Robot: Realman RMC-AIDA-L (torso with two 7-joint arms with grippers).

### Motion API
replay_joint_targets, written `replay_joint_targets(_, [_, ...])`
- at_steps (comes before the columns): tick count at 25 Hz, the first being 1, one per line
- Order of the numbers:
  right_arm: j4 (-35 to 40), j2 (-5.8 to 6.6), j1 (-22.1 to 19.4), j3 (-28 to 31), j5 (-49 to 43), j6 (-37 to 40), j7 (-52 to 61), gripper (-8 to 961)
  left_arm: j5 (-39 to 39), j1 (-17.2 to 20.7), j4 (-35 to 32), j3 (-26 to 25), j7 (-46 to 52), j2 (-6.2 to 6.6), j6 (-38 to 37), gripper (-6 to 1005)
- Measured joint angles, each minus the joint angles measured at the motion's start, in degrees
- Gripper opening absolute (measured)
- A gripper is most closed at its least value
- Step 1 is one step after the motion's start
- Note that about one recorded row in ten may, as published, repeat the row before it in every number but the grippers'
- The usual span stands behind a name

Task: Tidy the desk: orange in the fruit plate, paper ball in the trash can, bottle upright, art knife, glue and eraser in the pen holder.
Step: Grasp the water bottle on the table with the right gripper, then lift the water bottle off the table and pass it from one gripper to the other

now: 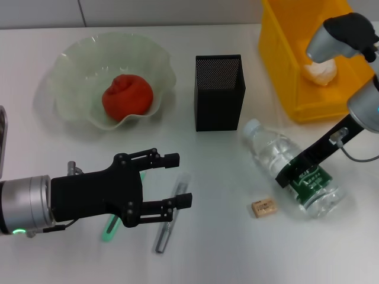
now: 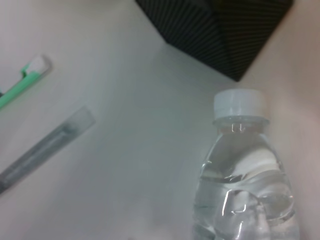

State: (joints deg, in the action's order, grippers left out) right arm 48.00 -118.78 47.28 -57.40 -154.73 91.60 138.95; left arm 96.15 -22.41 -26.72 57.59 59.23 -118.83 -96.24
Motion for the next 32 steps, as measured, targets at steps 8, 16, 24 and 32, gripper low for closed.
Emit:
replay_joint_targets(8, [8.95,-0.28,-5.65,0.01,5.08,2.75,-2.21,773,0.00,-0.34,0.00,-0.03,0.00,0.00,-0.01,777])
replay_joint_targets(16, [19.72,-0.31,-13.62,0.03,18.52,7.31,-7.55,763,-0.32,-0.85,0.00,-0.02,-0.04,0.00,-0.22,778])
replay_joint_targets(24, [31.50,-0.31,-24.14,0.64,31.69,9.61,-15.53,763,-4.06,-0.86,0.61,0.35,0.08,0.00,-1.73,778])
replay_joint_targets(32, [30.38,-0.53,-31.86,3.29,46.22,8.94,-32.05,763,-9.95,-3.26,4.06,0.48,0.90,-0.18,-3.83,778])
